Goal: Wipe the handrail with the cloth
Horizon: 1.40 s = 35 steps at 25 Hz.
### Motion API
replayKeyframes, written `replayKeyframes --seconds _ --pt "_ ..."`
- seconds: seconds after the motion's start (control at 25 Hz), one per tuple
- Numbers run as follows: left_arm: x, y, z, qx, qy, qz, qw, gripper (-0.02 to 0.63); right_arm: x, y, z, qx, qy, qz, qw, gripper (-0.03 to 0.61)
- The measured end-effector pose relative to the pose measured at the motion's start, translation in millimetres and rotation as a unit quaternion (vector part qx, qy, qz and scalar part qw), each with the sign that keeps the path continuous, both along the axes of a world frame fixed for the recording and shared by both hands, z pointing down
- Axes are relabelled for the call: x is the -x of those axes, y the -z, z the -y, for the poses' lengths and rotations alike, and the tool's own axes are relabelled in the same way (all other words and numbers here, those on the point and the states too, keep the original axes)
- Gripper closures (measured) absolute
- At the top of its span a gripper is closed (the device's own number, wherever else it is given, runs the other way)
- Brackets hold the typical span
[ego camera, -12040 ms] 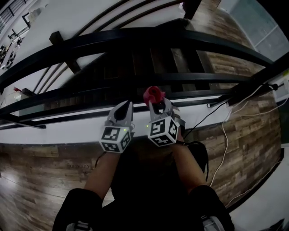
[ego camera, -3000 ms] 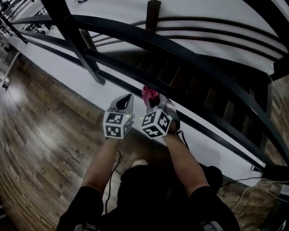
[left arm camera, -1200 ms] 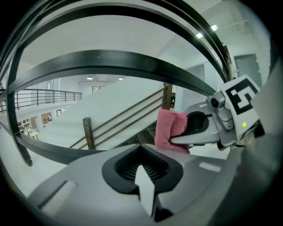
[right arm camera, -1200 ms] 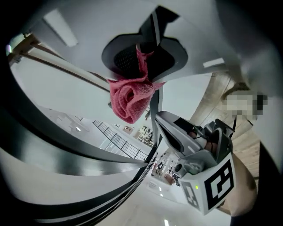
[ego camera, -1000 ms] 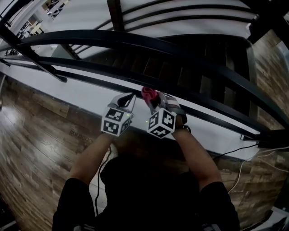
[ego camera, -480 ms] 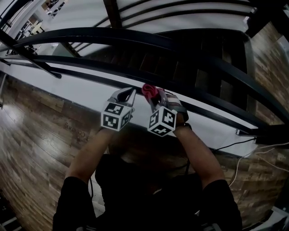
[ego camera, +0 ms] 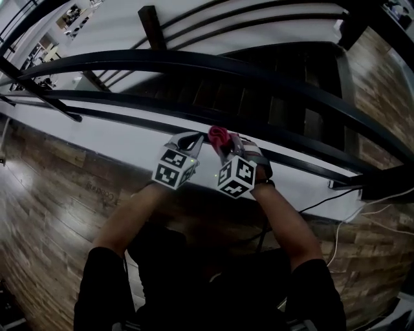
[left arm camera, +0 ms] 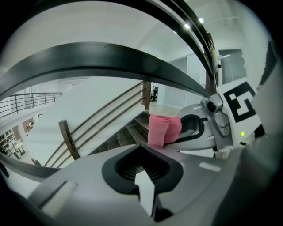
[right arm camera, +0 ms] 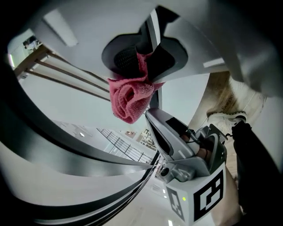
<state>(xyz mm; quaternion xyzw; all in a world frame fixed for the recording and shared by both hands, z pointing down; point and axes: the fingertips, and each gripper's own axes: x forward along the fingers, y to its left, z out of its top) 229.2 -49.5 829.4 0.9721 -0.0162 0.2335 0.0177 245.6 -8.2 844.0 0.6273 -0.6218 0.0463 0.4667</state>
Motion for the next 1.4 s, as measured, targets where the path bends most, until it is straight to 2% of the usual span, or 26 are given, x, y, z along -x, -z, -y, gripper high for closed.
replayKeyframes --seconds 0.2,0.48,0.64,0.72,0.88,1.04,1.2,1.4 --pt "-14 -5 -18 -0.001 -0.006 0.015 0.9999 0.615 -17 -1 -27 -0.005 -0.014 0.003 1.0 0.537" --pt "-43 -9 -50 -0.02 -0.041 0.023 0.9987 0.615 -39 4 -63 -0.016 -0.046 0.0 0.999 0.537" --pt "-56 -9 -61 0.004 -0.033 0.028 0.9991 0.615 -53 4 -87 -0.022 -0.067 0.013 0.997 0.537" --pt "-66 -9 -67 -0.002 -0.035 0.026 0.9991 0.615 -63 5 -97 -0.03 -0.081 0.023 0.996 0.537" --pt "-76 -8 -95 -0.031 -0.081 0.03 0.9957 0.615 -74 5 -116 -0.036 -0.101 0.035 0.994 0.537" --pt "-88 -9 -118 -0.005 -0.074 0.035 0.9966 0.615 -83 5 -135 -0.037 -0.117 0.039 0.992 0.537" --pt "-104 -5 -140 -0.014 -0.092 0.026 0.9953 0.615 -94 5 -153 -0.036 -0.125 0.021 0.991 0.537" --pt "-113 -5 -167 -0.007 -0.115 0.02 0.9931 0.615 -109 7 -177 -0.036 -0.156 0.014 0.987 0.537"
